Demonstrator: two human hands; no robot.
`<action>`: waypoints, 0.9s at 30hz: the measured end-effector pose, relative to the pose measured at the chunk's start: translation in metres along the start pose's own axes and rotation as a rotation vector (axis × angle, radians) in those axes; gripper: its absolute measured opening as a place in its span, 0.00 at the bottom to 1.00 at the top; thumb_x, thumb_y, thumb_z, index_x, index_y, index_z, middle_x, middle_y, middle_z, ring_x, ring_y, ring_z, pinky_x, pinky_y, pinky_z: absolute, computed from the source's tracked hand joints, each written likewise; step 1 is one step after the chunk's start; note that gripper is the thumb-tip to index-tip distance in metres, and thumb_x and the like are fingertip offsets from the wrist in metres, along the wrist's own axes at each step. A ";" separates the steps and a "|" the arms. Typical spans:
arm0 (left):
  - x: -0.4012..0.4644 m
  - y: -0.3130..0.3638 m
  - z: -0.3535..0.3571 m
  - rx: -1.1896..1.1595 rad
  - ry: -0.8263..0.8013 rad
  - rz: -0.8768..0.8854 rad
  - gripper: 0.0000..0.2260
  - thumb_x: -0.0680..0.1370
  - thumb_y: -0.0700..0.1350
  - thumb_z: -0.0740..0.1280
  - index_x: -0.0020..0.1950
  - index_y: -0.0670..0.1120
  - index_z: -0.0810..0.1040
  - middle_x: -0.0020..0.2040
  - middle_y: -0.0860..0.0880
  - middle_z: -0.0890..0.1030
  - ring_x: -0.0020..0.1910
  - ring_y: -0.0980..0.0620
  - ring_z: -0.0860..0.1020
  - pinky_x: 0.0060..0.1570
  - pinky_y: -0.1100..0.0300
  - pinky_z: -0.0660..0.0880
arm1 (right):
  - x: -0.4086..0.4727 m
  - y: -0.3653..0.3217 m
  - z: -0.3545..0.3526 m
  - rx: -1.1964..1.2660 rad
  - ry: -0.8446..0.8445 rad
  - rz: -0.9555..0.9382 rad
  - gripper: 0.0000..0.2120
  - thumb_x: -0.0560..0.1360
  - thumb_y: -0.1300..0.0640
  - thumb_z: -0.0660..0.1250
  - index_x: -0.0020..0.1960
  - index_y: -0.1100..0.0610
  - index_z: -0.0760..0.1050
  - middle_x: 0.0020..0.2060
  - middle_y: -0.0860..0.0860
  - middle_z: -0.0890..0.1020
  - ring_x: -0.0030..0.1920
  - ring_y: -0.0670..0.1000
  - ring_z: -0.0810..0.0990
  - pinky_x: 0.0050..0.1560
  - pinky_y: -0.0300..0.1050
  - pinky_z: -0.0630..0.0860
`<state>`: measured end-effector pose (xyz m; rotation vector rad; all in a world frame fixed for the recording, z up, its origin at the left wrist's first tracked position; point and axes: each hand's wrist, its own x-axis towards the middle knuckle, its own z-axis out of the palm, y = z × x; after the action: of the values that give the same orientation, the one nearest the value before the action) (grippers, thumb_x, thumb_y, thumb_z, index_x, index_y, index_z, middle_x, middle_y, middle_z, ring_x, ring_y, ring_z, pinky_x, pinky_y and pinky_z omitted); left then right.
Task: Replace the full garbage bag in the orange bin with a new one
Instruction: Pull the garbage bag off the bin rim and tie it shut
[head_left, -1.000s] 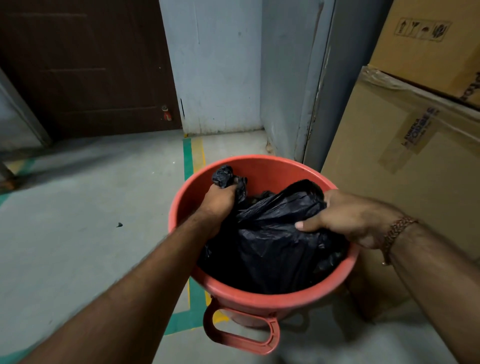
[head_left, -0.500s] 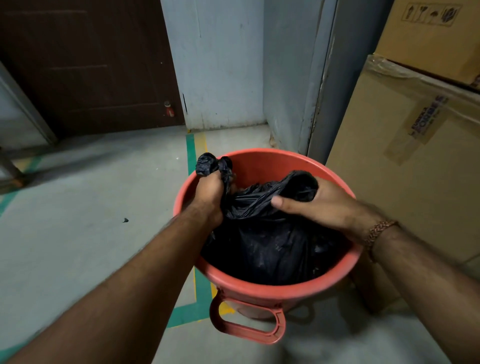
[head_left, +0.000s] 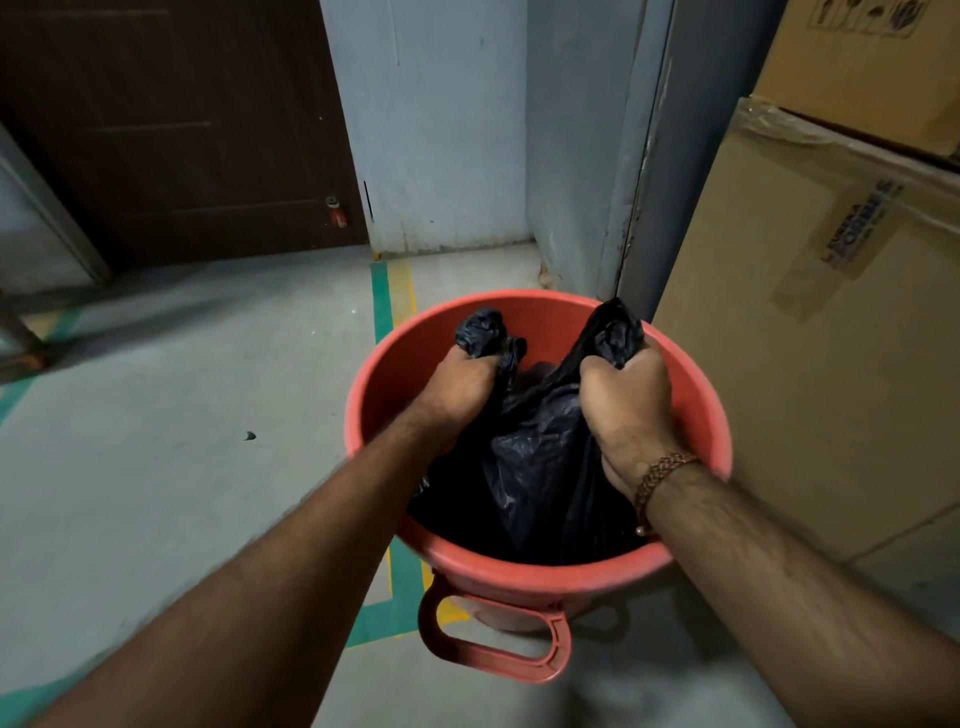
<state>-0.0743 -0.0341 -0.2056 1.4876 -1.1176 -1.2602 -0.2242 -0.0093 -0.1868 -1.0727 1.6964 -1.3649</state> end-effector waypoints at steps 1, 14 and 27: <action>0.000 0.000 0.001 -0.048 -0.005 0.002 0.05 0.78 0.41 0.68 0.44 0.44 0.82 0.37 0.47 0.85 0.36 0.48 0.84 0.40 0.58 0.80 | 0.000 0.000 0.002 0.096 -0.043 0.062 0.14 0.72 0.62 0.64 0.57 0.55 0.74 0.39 0.47 0.79 0.37 0.48 0.77 0.39 0.43 0.75; -0.003 0.009 -0.002 -0.345 0.016 -0.174 0.14 0.82 0.47 0.66 0.38 0.45 0.77 0.33 0.45 0.77 0.28 0.49 0.78 0.30 0.61 0.76 | 0.020 0.019 -0.010 -0.138 -0.546 0.430 0.24 0.60 0.65 0.69 0.55 0.58 0.82 0.63 0.58 0.81 0.67 0.62 0.76 0.70 0.65 0.72; -0.004 0.007 0.017 -0.059 -0.093 -0.078 0.10 0.82 0.41 0.64 0.40 0.43 0.78 0.27 0.51 0.79 0.21 0.59 0.74 0.24 0.69 0.68 | 0.009 -0.003 0.005 0.526 -0.085 0.384 0.08 0.73 0.67 0.56 0.46 0.66 0.74 0.28 0.55 0.82 0.33 0.61 0.83 0.42 0.60 0.83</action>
<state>-0.0922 -0.0331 -0.2005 1.4532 -1.0812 -1.4167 -0.2229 -0.0198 -0.1854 -0.4706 1.2872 -1.3755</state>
